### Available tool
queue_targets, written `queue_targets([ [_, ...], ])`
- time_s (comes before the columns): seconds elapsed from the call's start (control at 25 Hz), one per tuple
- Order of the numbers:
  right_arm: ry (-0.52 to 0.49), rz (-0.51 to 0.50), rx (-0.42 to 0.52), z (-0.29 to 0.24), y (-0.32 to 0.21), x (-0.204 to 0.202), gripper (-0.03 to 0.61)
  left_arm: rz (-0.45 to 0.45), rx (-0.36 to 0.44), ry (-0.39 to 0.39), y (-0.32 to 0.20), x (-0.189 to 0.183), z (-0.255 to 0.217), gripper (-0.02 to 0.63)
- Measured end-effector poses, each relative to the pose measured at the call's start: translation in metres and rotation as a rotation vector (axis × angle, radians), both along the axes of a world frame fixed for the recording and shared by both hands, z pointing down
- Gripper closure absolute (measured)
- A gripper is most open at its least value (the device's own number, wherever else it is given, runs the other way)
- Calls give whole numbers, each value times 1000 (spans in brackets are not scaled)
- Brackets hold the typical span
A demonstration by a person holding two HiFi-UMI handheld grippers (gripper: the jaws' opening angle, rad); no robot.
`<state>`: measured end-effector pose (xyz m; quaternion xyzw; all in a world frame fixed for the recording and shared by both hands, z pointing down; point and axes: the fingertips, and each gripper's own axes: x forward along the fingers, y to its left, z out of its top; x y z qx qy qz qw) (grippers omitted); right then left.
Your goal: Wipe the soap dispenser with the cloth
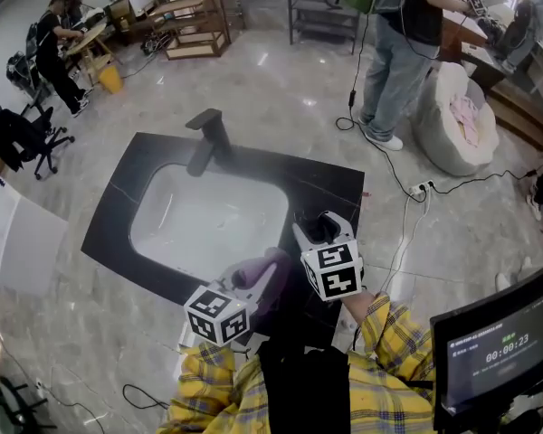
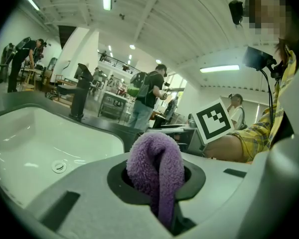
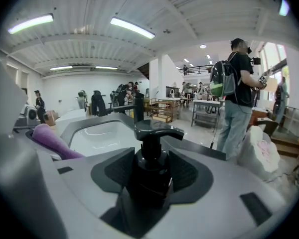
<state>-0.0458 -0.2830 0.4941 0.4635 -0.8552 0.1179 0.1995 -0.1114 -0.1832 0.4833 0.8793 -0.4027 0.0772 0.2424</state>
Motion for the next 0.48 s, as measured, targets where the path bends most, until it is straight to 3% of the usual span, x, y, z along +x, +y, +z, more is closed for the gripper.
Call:
queue_targets([
  [0.28,-36,178,35,-3,-3,3,374,-36,15,-21,-6,-7,-4,571],
  [0.48,-84,239,31,-6,-5,2,374,-56,37,-38,-13,-9,-9,571],
])
